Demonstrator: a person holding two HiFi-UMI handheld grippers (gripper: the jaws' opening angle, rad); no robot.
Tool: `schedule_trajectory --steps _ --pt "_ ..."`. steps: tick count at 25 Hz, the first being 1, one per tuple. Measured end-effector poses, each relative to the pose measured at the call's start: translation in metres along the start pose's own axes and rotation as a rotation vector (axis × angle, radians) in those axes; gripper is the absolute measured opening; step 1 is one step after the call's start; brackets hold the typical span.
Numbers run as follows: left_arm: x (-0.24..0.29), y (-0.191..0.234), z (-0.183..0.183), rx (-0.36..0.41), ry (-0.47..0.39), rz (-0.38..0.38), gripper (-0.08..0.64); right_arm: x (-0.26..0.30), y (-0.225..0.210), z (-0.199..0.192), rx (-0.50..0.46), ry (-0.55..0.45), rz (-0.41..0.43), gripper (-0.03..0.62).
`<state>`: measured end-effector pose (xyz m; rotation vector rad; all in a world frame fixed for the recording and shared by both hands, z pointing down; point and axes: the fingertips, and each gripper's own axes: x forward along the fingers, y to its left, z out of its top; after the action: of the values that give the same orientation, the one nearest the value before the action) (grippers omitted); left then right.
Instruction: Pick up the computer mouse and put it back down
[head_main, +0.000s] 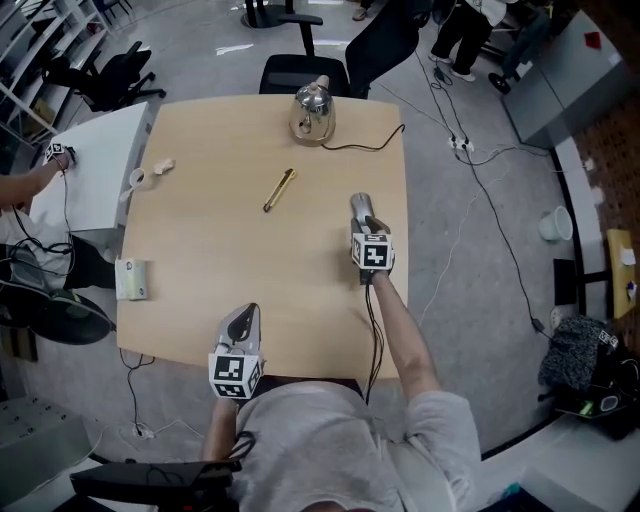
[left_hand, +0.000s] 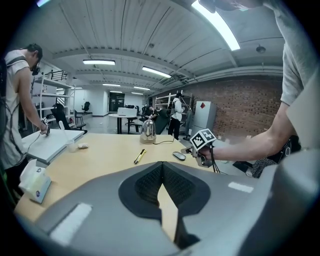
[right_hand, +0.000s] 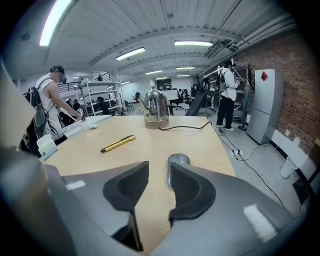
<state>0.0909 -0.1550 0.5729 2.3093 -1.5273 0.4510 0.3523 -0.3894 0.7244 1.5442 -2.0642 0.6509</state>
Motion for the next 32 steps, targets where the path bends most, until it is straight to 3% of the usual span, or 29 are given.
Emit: schedule_trajectory --steps 6,13,22,32 --pt "-0.012 0.002 0.004 0.012 -0.032 -0.017 0.02 -0.041 0.029 0.016 0.016 -0.091 0.024 0.074" --pt "-0.024 0.005 0.013 0.029 -0.079 -0.042 0.02 -0.096 0.073 0.028 -0.014 -0.189 0.053 0.052" --pt "-0.043 0.011 0.012 0.038 -0.121 -0.07 0.02 -0.168 0.127 0.031 0.032 -0.302 0.098 0.027" --pt "-0.063 0.014 0.012 0.057 -0.159 -0.123 0.02 -0.228 0.165 0.007 0.062 -0.351 0.083 0.006"
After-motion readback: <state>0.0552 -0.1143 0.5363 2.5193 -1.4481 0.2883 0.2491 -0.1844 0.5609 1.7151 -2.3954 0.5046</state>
